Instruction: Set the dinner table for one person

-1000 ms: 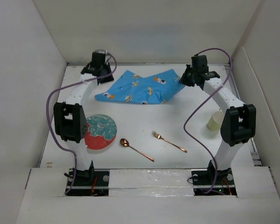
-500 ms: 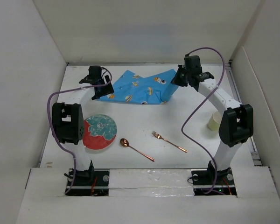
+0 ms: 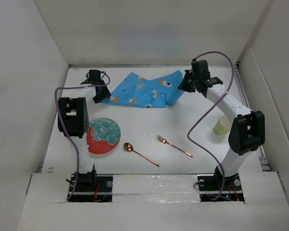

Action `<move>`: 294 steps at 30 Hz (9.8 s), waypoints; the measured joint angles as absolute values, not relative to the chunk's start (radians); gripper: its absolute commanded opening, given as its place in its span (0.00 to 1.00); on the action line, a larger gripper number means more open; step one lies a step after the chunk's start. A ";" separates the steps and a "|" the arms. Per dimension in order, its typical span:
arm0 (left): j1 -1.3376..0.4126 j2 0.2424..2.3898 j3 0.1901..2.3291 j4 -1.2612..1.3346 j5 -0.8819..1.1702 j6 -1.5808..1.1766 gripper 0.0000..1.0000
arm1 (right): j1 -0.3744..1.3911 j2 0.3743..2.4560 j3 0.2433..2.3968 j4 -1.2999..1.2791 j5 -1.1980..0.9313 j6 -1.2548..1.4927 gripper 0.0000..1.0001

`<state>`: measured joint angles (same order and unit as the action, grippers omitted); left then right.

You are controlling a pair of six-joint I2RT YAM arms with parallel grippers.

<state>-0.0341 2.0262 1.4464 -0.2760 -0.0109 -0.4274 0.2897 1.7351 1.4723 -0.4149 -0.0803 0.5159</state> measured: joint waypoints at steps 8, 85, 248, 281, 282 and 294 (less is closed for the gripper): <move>-0.038 2.080 1.582 -0.303 0.014 -0.425 0.00 | 0.295 1.731 1.475 -0.428 -0.062 0.502 0.00; -0.110 2.488 2.216 -0.544 -0.062 -0.270 0.00 | 0.170 1.816 1.451 -0.599 0.230 0.472 0.00; -0.201 1.444 1.040 -0.379 0.038 -0.369 0.58 | 0.235 2.101 1.440 -0.090 -0.532 0.826 0.16; -0.213 1.338 1.193 -0.418 0.236 -0.339 0.31 | -0.004 1.098 1.181 -0.688 0.213 0.608 0.65; -0.218 1.340 1.189 -0.422 0.244 -0.339 0.31 | -0.028 1.097 1.164 -0.706 0.213 0.605 0.66; -0.232 1.427 1.188 -0.417 0.302 -0.343 0.31 | -0.065 1.425 1.116 -0.733 0.179 0.566 0.57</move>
